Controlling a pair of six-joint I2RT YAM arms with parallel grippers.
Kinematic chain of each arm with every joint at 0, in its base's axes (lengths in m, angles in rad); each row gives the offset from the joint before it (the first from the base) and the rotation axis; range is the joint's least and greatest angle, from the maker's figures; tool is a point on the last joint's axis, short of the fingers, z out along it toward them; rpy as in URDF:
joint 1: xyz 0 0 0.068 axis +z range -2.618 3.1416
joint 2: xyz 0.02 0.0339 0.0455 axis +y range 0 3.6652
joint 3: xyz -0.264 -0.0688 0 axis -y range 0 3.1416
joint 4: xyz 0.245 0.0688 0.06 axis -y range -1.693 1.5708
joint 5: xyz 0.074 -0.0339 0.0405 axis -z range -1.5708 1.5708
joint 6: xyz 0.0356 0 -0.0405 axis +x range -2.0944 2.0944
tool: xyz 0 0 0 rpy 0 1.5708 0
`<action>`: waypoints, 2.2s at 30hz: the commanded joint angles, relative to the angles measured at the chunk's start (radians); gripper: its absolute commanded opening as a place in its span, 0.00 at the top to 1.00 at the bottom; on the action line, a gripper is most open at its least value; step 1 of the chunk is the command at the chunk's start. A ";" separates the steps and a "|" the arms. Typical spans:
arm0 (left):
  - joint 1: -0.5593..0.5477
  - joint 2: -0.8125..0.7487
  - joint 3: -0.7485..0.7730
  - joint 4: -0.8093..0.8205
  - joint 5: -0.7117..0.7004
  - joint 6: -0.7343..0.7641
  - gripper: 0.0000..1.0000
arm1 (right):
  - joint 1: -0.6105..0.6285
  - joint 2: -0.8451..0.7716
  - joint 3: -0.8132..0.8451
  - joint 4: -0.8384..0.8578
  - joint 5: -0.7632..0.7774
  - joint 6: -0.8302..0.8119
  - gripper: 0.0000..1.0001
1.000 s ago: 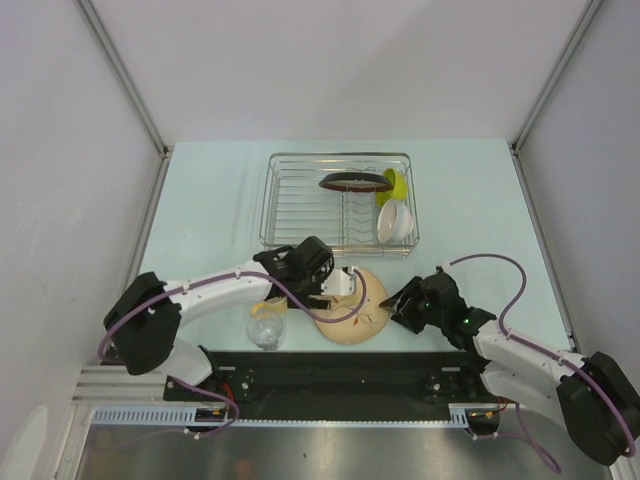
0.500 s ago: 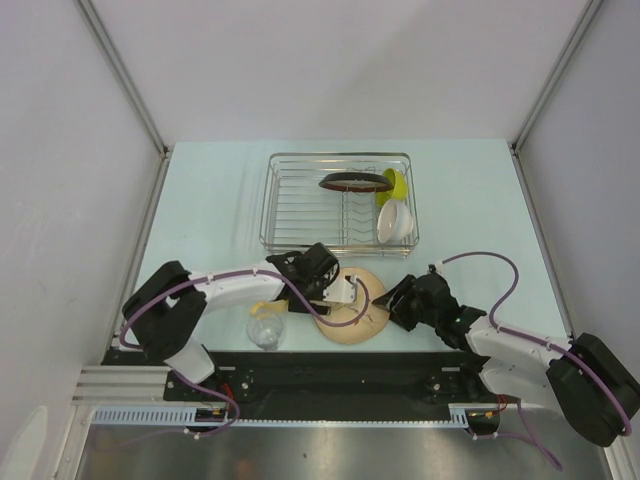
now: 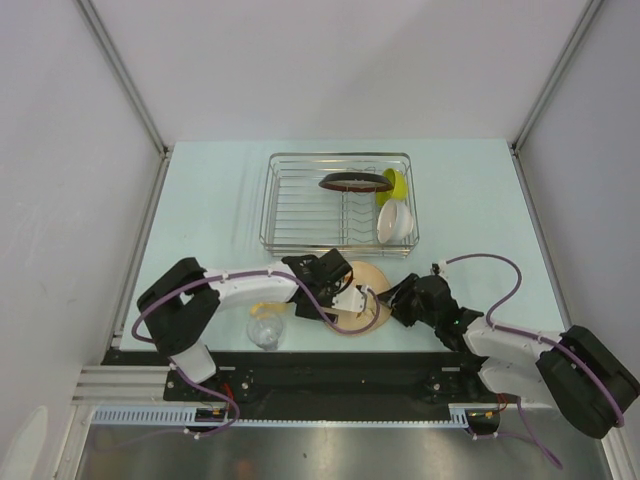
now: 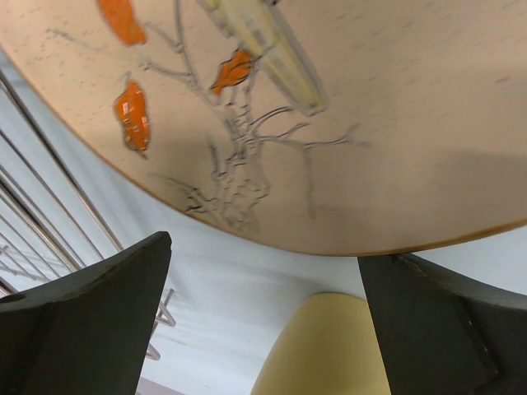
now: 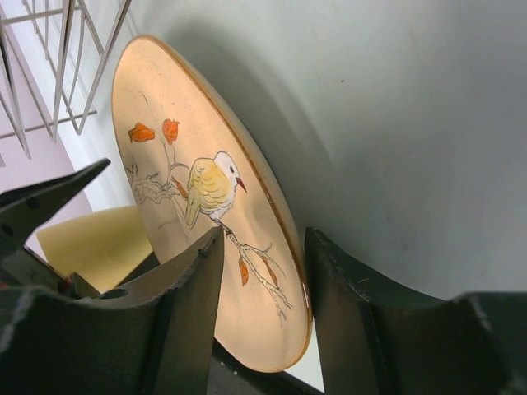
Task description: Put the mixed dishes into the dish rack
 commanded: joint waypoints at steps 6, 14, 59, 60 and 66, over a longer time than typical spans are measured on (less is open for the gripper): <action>-0.063 0.044 0.089 0.193 0.122 -0.089 0.00 | 0.010 0.037 -0.027 0.140 -0.005 0.030 0.55; -0.068 0.027 0.112 0.170 0.108 -0.104 0.00 | 0.015 0.070 -0.035 0.183 0.003 0.003 0.96; 0.779 -0.522 0.288 -0.129 0.412 -0.497 0.00 | 0.023 0.179 1.128 -0.097 -0.058 -2.379 1.00; 0.787 -0.511 0.287 -0.124 0.413 -0.497 0.00 | -0.005 0.187 1.128 -0.100 -0.081 -2.387 1.00; 0.802 -0.473 0.287 -0.094 0.425 -0.511 0.00 | -0.045 0.196 1.090 -0.162 -0.141 -2.439 1.00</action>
